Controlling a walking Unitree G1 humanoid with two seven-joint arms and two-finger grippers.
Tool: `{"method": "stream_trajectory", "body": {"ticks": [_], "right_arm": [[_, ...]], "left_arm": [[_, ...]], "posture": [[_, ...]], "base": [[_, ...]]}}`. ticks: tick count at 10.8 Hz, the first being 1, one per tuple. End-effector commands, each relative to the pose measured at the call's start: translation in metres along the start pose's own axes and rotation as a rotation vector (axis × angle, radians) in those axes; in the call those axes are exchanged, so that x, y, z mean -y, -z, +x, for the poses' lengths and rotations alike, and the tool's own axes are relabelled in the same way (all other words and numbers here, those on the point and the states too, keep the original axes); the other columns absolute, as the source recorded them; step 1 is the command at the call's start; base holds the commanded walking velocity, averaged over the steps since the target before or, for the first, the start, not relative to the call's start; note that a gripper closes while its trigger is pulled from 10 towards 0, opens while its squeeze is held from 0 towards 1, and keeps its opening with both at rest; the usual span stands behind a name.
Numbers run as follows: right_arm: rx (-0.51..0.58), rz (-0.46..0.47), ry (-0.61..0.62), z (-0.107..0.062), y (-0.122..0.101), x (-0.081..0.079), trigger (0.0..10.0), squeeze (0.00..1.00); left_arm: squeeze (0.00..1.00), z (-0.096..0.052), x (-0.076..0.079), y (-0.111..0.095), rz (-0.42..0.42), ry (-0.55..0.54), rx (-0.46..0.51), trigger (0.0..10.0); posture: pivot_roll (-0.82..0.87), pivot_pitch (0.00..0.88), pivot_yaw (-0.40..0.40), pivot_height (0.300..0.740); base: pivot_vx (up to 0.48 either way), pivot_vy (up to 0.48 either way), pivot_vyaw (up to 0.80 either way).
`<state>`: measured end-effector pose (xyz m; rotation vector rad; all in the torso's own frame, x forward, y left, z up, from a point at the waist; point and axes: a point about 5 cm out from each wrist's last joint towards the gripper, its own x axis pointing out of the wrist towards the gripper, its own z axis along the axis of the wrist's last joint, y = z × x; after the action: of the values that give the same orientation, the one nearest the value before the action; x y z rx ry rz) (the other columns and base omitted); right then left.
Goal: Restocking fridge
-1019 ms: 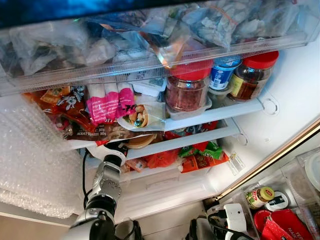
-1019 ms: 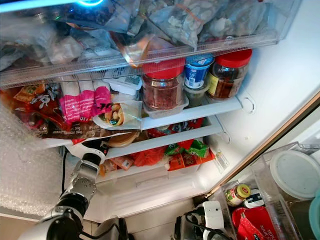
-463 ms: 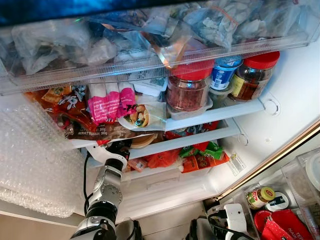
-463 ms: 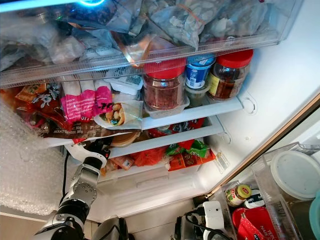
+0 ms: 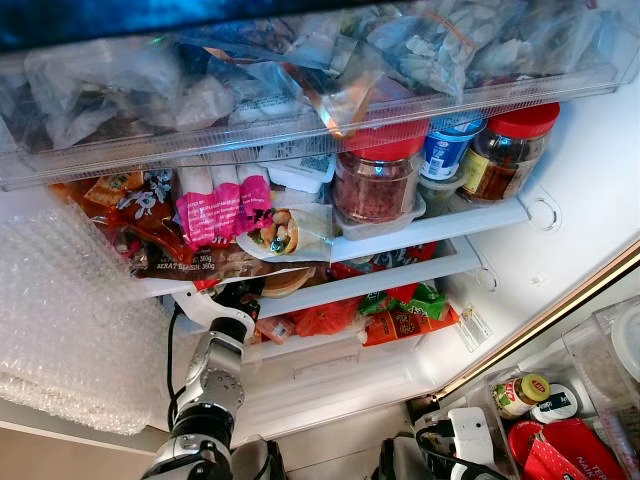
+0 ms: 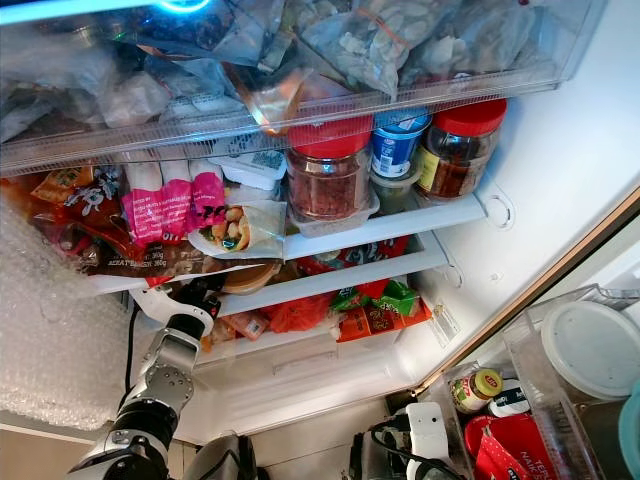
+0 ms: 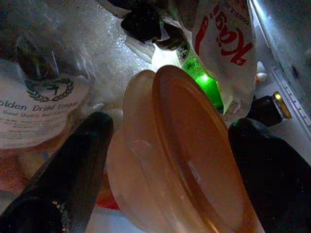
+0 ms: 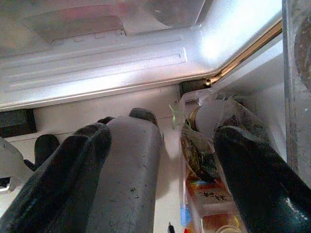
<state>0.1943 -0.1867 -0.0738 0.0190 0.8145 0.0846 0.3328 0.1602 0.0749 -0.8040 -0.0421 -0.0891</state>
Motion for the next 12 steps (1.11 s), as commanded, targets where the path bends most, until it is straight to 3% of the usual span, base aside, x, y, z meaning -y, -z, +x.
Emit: {"method": "stream_trajectory", "body": {"ticks": [1,6,9,12], "right_arm": [[-0.077,0.018,-0.011,-0.004,0.020,-0.005,10.0,0.00],[-0.077,0.015,-0.012,-0.004,0.020,-0.005,10.0,0.00],[-0.076,0.015,-0.011,-0.004,0.020,-0.005,10.0,0.00],[-0.075,0.015,-0.012,-0.004,0.020,-0.005,10.0,0.00]], "left_arm": [[0.00,-0.016,-0.008,0.016,0.082,0.007,-0.059,10.0],[0.00,-0.020,-0.007,0.017,0.136,0.028,-0.061,10.0],[0.00,-0.012,0.008,0.003,0.172,0.094,-0.004,10.0],[0.00,-0.011,0.011,0.003,0.236,0.123,-0.020,10.0]], "posture": [[-0.12,0.178,0.015,0.656],[-0.11,0.178,0.012,0.656],[-0.11,0.177,0.011,0.656],[-0.11,0.175,0.012,0.656]], "base": [[0.000,0.000,0.00],[0.000,0.000,0.00],[0.000,0.000,0.00],[0.000,0.000,0.00]]}}
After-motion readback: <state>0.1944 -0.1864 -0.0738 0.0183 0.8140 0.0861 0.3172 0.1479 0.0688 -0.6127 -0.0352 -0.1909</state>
